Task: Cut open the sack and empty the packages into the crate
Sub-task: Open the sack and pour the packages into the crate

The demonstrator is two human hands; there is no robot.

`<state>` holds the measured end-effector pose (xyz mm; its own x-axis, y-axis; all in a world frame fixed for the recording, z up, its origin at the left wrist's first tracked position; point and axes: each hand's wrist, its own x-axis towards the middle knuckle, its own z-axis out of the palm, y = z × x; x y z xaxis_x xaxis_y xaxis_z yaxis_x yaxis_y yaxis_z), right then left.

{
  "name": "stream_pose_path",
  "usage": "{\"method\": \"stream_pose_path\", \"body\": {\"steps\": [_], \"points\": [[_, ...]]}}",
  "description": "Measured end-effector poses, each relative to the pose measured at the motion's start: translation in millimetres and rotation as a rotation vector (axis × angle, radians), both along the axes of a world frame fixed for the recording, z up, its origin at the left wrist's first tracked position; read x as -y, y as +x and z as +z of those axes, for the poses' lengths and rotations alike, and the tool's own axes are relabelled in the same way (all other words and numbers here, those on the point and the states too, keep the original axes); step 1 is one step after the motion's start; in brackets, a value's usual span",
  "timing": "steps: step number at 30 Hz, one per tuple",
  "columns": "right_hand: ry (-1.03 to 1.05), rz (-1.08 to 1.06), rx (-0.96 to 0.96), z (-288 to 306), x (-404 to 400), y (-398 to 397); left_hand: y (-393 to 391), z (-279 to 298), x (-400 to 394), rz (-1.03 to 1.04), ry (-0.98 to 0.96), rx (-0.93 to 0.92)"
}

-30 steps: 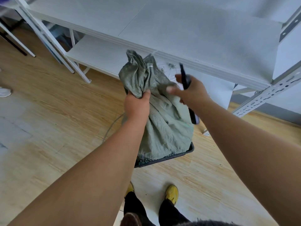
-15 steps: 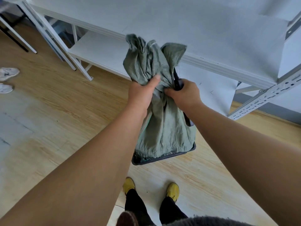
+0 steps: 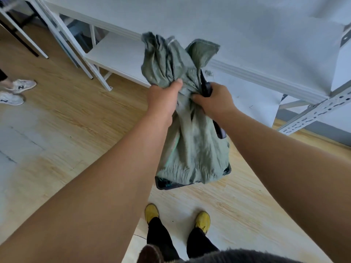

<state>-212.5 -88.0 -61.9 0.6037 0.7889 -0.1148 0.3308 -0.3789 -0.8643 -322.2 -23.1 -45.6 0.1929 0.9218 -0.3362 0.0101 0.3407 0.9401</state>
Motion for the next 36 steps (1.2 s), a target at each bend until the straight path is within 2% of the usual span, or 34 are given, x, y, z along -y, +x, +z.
{"method": "stream_pose_path", "body": {"steps": [2, 5, 8, 12, 15, 17, 21, 23, 25, 31, 34, 36], "points": [[-0.055, 0.015, 0.03, -4.4, 4.5, -1.3, -4.5, -9.2, -2.9, 0.037, -0.064, -0.012], [0.082, -0.103, -0.056, -6.6, 17.8, -15.6, -10.8, -11.6, -10.7, 0.135, -0.111, 0.018], [0.057, -0.126, -0.105, -18.0, 30.7, -39.5, -11.3, -10.1, -15.4, 0.178, -0.216, 0.057], [0.075, -0.159, -0.183, -27.5, 26.6, -55.7, -0.3, -0.2, -5.3, 0.0, -0.246, 0.073], [0.047, -0.266, -0.152, -24.5, 15.6, -39.2, -3.9, 7.7, -3.0, -0.248, -0.188, 0.166], [0.022, -0.291, -0.136, -22.5, 12.0, -23.4, -14.9, 7.6, 0.1, -0.421, -0.088, 0.058], [0.01, -0.268, -0.118, -16.8, 7.5, -4.0, -43.8, -29.8, 8.4, -0.455, 0.093, -0.49], [0.03, -0.219, -0.137, -10.7, 2.3, -4.7, -51.1, -52.2, 17.9, -0.555, 0.068, -0.593], [0.072, -0.168, -0.153, -1.6, -3.5, -8.7, -47.1, -63.6, 26.1, -0.634, 0.113, -0.595], [0.157, -0.169, -0.236, 15.3, -9.9, -10.3, -32.8, -59.8, 18.8, -0.461, 0.295, -0.541], [0.217, -0.171, -0.168, 20.5, -13.7, -10.0, -30.0, -58.5, 24.9, -0.331, 0.336, -0.409], [0.183, -0.178, -0.086, 19.6, -15.6, -8.7, -28.4, -59.6, 27.2, -0.365, 0.317, -0.409]]}}
